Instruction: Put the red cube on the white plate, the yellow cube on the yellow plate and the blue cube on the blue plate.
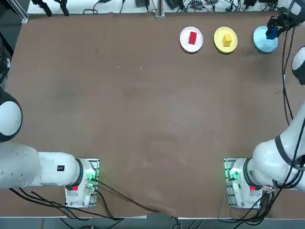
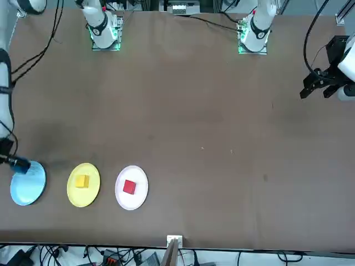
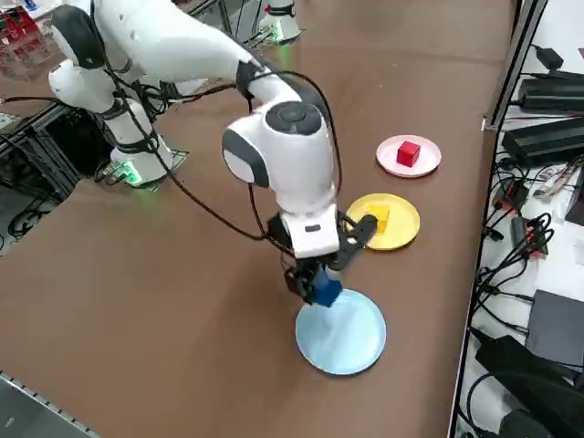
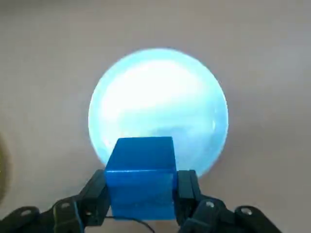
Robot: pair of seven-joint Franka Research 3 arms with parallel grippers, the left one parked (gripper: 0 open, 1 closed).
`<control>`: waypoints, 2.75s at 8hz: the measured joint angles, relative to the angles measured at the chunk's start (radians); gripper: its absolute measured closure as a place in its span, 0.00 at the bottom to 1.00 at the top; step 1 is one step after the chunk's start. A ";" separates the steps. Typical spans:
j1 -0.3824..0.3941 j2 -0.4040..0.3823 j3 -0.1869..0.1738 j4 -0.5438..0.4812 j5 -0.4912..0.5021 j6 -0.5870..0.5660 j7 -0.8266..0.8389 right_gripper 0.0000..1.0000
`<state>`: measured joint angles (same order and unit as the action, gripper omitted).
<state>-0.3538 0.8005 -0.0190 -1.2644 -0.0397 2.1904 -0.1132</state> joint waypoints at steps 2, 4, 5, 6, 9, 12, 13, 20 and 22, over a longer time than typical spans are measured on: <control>-0.001 0.057 0.000 0.006 -0.014 0.087 -0.007 0.32; -0.006 0.092 0.000 0.007 -0.033 0.137 -0.016 0.32; -0.007 0.100 0.000 0.007 -0.037 0.143 -0.018 0.32; -0.007 0.104 0.000 0.007 -0.037 0.143 -0.019 0.32; -0.008 0.110 0.000 0.006 -0.037 0.143 -0.021 0.32; -0.009 0.118 0.000 0.006 -0.037 0.144 -0.021 0.32; -0.009 0.118 0.000 0.006 -0.038 0.145 -0.021 0.29; -0.009 0.004 0.005 0.044 -0.041 0.049 -0.027 0.00; 0.005 -0.124 0.019 0.049 -0.039 -0.192 -0.027 0.00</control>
<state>-0.3488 0.6763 0.0003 -1.2149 -0.0791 1.9981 -0.1406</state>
